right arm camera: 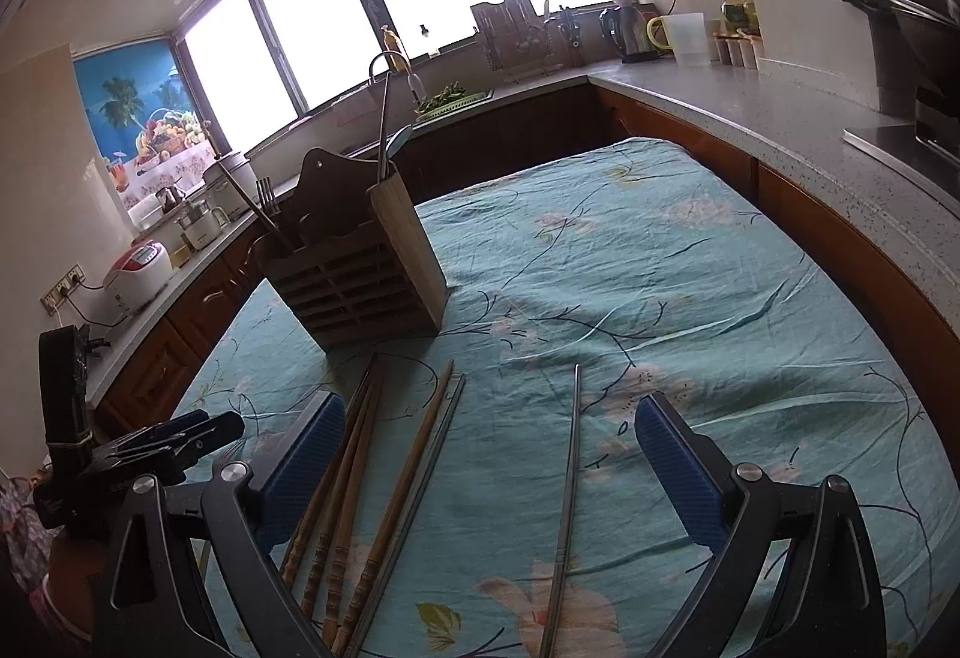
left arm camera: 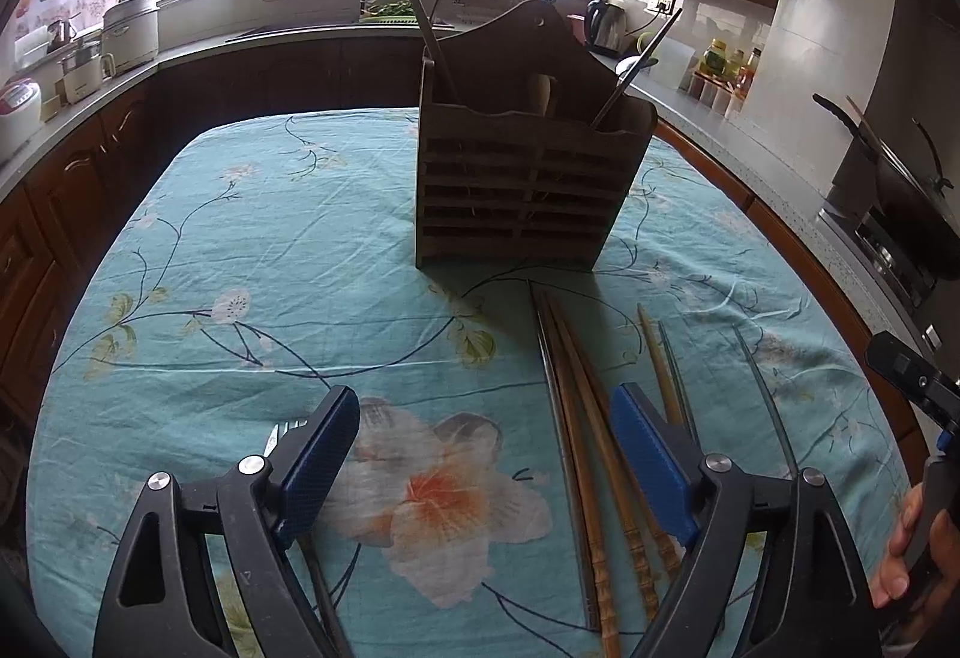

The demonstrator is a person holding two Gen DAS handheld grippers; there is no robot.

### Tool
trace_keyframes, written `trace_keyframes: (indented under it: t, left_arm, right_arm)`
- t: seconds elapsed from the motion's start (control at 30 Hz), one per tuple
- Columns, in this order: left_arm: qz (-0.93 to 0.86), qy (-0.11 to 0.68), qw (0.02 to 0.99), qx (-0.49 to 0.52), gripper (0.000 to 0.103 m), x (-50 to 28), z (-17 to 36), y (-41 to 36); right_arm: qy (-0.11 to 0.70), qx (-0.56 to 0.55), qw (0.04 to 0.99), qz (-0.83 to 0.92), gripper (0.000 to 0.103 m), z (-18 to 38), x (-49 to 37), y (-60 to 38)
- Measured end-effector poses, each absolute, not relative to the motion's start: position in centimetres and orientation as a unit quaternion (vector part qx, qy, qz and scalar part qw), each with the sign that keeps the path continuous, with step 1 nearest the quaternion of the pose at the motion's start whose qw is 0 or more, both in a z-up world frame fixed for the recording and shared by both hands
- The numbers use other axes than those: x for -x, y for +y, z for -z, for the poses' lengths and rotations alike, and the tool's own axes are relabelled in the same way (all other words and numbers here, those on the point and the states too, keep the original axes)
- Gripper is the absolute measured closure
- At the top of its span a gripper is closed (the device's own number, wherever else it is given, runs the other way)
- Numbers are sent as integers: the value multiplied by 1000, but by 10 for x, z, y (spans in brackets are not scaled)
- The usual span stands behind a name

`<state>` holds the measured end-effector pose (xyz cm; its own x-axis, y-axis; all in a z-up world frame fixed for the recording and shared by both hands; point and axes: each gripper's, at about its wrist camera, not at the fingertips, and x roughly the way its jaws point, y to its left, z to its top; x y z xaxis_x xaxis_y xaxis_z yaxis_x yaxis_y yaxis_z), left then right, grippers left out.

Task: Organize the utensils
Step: 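Grasp a metal chopstick with the left gripper while the right grasps another metal chopstick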

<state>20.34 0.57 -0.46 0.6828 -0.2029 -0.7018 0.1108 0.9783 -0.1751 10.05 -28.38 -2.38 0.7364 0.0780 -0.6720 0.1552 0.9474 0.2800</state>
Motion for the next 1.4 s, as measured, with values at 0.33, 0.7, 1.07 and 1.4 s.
trace_keyframes:
  t: [0.33, 0.7, 1.07, 1.4]
  left_arm:
    - [98, 428, 897, 39, 43, -263, 25, -11]
    - [105, 463, 880, 19, 64, -325, 53, -32]
    - [110, 464, 878, -40, 80, -342, 69, -56]
    - [127, 481, 867, -27, 93, -320, 67, -44]
  right_arm:
    - [386, -157, 908, 35, 25, 38, -114, -292]
    - [429, -155, 889, 44, 54, 64, -130, -300]
    - [442, -152, 882, 57, 59, 73, -138, -306]
    - [487, -91, 866, 71, 77, 98, -166, -299]
